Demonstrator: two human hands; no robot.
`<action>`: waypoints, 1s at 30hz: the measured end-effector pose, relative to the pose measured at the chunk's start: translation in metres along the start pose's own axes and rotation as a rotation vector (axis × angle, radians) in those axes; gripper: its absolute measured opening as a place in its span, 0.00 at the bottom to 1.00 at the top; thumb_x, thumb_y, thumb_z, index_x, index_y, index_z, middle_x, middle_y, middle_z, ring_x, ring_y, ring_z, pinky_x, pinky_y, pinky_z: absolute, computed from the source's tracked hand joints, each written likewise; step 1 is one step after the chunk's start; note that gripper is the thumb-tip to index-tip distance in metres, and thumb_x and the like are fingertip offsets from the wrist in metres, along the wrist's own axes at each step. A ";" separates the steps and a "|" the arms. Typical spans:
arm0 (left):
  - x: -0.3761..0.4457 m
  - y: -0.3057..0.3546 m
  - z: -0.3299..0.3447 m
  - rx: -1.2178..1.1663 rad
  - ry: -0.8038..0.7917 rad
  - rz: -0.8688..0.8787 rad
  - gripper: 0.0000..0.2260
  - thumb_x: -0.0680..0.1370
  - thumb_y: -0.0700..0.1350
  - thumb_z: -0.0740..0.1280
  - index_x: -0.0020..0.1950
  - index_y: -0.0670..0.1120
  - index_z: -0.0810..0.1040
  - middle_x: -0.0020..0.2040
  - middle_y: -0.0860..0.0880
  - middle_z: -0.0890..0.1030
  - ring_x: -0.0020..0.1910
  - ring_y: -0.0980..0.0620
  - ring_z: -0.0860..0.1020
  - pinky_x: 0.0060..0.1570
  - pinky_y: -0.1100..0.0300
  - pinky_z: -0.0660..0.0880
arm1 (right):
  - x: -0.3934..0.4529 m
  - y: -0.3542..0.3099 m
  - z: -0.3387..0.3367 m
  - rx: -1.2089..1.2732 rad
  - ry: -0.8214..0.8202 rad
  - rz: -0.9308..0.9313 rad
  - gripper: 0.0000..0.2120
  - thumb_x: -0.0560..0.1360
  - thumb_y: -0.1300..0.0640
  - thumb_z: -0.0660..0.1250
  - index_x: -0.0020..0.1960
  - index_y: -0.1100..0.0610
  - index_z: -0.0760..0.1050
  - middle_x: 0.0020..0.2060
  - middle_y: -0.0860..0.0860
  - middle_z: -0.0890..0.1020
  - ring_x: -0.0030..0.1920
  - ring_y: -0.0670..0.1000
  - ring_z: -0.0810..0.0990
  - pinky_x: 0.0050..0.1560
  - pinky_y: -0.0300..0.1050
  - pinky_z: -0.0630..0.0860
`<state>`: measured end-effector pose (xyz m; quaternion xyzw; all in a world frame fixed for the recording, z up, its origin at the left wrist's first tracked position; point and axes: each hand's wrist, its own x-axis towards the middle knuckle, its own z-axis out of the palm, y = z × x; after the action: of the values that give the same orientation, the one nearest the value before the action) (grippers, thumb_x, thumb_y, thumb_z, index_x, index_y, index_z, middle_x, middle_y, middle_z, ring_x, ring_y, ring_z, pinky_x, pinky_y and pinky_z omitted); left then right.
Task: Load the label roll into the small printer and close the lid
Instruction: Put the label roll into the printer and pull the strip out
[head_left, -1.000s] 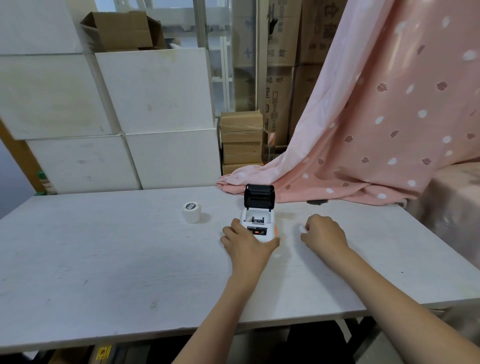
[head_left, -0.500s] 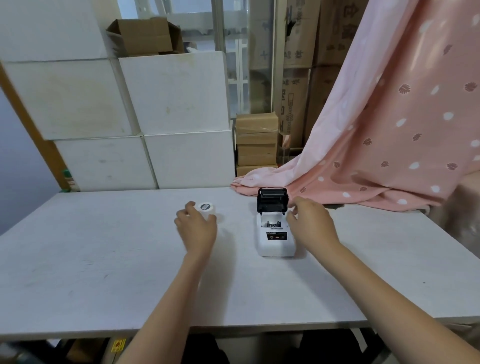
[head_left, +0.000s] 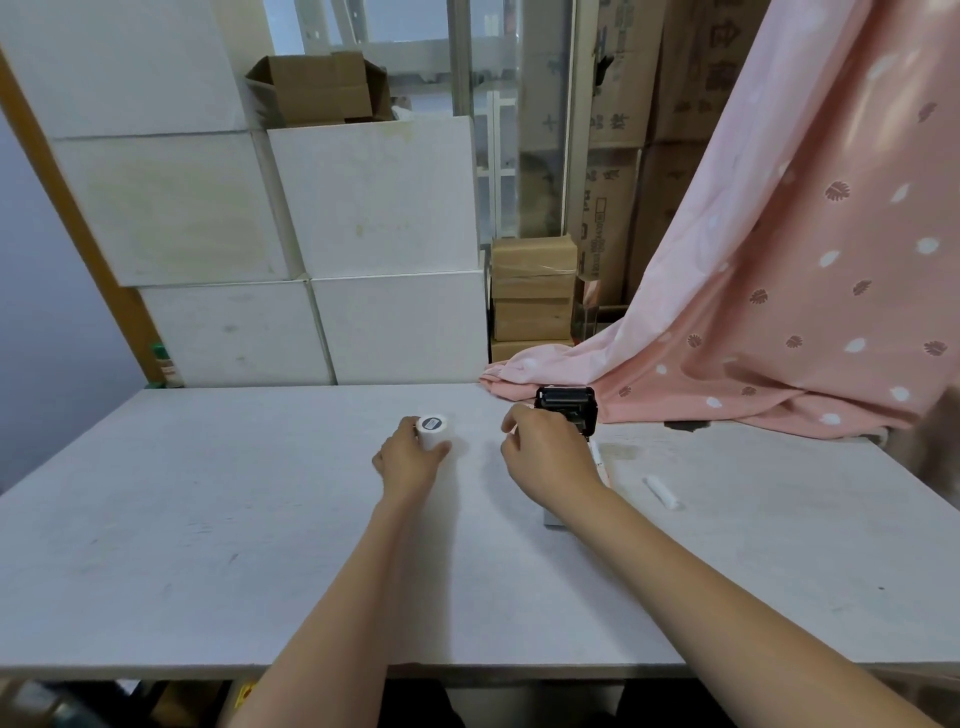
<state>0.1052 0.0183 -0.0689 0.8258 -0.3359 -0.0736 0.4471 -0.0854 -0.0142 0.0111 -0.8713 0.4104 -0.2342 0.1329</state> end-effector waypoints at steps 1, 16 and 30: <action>-0.002 -0.001 -0.002 -0.057 -0.021 0.008 0.18 0.73 0.47 0.75 0.60 0.46 0.76 0.52 0.49 0.82 0.56 0.44 0.79 0.58 0.50 0.73 | 0.000 0.000 0.002 0.014 -0.013 0.001 0.14 0.80 0.59 0.61 0.63 0.57 0.79 0.56 0.55 0.85 0.57 0.59 0.81 0.48 0.48 0.75; -0.053 0.066 -0.030 -0.404 -0.236 0.385 0.17 0.72 0.45 0.78 0.58 0.52 0.79 0.54 0.57 0.83 0.55 0.56 0.80 0.57 0.61 0.76 | 0.014 0.014 -0.029 0.568 -0.045 0.041 0.18 0.82 0.52 0.62 0.40 0.62 0.80 0.32 0.48 0.76 0.35 0.47 0.70 0.40 0.44 0.66; -0.083 0.092 0.017 -0.340 -0.057 0.397 0.17 0.74 0.44 0.75 0.61 0.54 0.77 0.53 0.54 0.81 0.55 0.54 0.77 0.54 0.59 0.76 | -0.018 0.039 -0.015 0.935 0.008 0.173 0.13 0.83 0.54 0.62 0.54 0.46 0.86 0.35 0.42 0.83 0.38 0.44 0.75 0.46 0.43 0.77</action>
<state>-0.0103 0.0244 -0.0216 0.6542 -0.4866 -0.0629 0.5755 -0.1289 -0.0250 0.0018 -0.6796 0.3325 -0.3853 0.5284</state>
